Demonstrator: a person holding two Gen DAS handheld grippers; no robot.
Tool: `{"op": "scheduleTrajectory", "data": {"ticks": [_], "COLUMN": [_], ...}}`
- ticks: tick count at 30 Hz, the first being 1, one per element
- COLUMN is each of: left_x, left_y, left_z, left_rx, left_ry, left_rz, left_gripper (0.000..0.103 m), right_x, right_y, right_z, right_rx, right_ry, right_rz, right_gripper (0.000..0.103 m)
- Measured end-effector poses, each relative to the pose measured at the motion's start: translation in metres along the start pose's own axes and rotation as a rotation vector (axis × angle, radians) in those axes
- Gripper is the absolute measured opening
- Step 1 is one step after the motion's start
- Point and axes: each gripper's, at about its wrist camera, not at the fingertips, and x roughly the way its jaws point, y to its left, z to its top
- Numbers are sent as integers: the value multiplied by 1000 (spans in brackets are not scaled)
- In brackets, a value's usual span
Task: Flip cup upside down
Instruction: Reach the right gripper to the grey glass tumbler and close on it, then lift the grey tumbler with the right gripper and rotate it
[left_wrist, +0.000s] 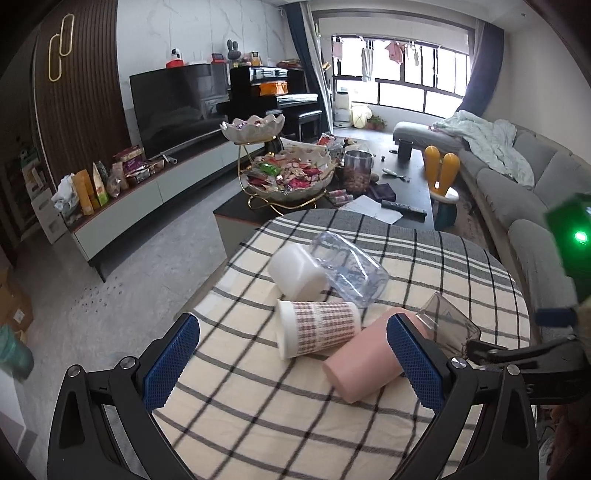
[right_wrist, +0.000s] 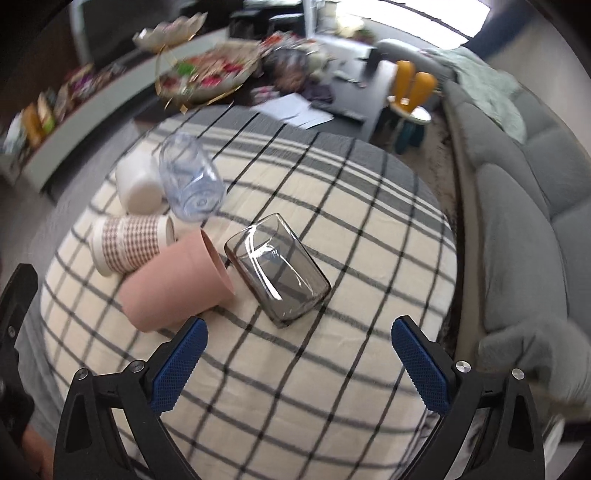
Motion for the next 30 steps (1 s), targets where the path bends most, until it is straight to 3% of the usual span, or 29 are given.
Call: {"op": "scheduleTrajectory", "data": {"ticks": [5,8,21,25,28,30], "left_x": [11,26,71,80,84,85], "left_y": [-11,-17,-37,-38,-37,-35], "left_z": [4,7,12,12,11,12], "left_rx": [-63,-90,-79,-77,-76,-78], "left_ry": [21,83,225,246,256,257], "left_rz": [24,31,43,47,46,43], "left_gripper": [103,103,103,103,103,103], "right_x": [24,41,101,116,122,122], "right_y": [2,1,8,13,17,17], "right_z": [23,35,56,58,60,61], "right_rx": [-136,-190,-330,-347,-355,-346], "right_ry": [77,130,305,341,345,335], "right_rz": [22,47,131,144,173,173], "right_gripper": [100,97,92,84,70,70]}}
